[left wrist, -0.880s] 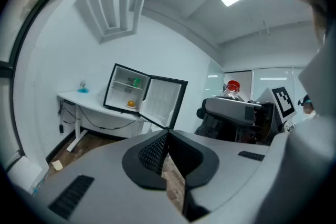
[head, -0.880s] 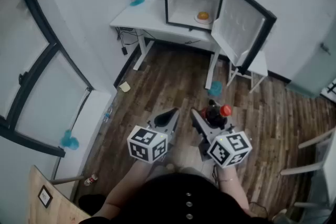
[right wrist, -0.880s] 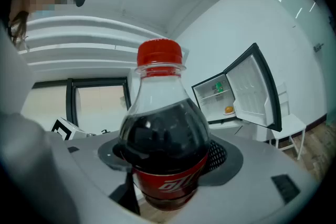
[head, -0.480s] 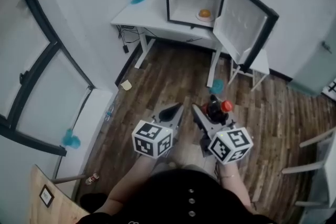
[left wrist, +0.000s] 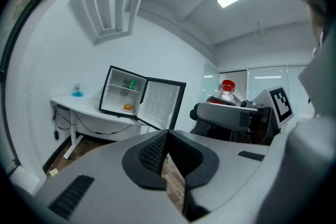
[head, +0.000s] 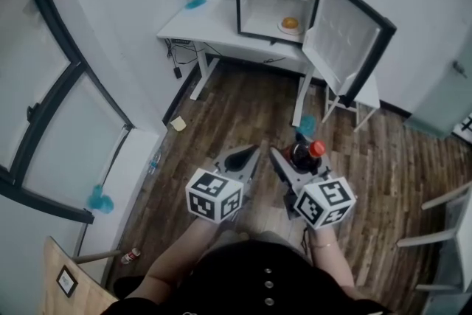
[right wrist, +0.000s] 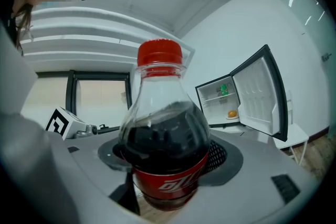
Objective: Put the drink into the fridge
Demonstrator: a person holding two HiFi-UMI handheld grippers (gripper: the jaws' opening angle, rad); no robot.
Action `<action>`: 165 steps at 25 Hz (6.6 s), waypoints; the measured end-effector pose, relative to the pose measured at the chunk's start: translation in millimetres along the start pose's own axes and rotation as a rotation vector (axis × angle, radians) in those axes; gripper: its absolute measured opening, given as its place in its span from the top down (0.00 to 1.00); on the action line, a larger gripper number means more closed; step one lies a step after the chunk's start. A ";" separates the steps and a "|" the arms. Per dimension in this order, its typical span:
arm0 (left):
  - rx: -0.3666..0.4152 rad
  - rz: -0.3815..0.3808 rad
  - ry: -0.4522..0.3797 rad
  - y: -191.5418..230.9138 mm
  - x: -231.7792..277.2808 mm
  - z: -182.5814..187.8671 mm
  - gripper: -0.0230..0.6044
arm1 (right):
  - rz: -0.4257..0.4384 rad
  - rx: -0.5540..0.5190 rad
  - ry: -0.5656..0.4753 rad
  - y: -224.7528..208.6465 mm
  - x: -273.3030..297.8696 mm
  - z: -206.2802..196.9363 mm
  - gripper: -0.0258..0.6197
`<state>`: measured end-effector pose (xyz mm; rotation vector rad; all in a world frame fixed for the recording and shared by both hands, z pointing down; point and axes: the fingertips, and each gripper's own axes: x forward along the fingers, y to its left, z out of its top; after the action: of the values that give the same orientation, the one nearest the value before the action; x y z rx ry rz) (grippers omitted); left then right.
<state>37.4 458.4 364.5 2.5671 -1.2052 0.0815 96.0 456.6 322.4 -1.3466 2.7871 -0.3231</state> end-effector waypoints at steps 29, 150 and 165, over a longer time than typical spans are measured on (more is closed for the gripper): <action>0.007 0.037 0.025 116.1 132.3 37.9 0.95 | 0.029 0.060 0.016 -106.5 148.7 8.8 0.46; -0.054 -0.051 0.186 475.9 530.6 146.5 0.95 | -0.182 0.061 0.157 -423.5 579.5 37.7 0.46; -0.025 -0.086 0.235 479.5 547.0 132.1 0.95 | -0.159 0.073 0.205 -431.3 589.0 12.2 0.46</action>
<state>16.3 -275.0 454.8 2.4995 -1.0018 0.3368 62.1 -264.3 433.5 -1.6071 2.7972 -0.5952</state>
